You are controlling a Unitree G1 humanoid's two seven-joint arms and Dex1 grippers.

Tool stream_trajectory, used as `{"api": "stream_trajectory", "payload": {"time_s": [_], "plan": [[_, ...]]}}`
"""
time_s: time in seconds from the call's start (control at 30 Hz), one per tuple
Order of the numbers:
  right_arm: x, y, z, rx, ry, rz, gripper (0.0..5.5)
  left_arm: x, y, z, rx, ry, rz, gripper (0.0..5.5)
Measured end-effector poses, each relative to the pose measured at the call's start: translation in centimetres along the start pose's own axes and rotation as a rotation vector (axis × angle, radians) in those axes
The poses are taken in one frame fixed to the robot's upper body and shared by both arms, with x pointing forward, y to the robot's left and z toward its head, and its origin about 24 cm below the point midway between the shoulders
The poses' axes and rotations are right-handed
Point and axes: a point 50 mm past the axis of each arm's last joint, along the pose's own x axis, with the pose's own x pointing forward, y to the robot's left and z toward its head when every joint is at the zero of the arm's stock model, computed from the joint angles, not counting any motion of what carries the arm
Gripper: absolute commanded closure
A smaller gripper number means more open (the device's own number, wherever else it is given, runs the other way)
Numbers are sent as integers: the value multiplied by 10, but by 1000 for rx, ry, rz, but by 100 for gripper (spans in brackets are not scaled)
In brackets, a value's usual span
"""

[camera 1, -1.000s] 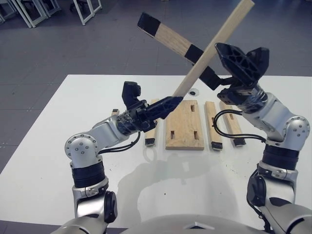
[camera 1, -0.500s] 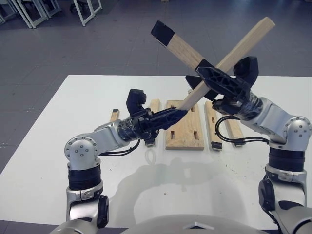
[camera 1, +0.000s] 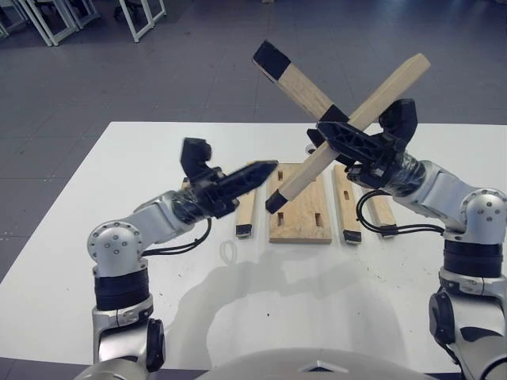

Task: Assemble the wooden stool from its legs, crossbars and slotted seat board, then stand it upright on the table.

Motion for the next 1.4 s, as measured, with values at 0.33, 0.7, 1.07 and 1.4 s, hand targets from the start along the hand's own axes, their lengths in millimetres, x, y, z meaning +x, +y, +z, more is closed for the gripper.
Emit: {"api": "stream_trajectory", "payload": {"time_s": [0.33, 0.7, 1.07, 1.4], "plan": [[-20, -5, 14, -59, -53, -96, 348, -1, 65, -17, 612, 499, 626, 168], [-54, -16, 43, -177, -228, -288, 348, 21, 93, -71, 1192, 1011, 416, 168], [-51, -26, 53, -245, -267, -367, 348, -14, 70, -71, 1214, 1456, 190, 168], [-49, -30, 51, -256, -259, -380, 348, -12, 61, -46, 1122, 1267, 389, 168]]}}
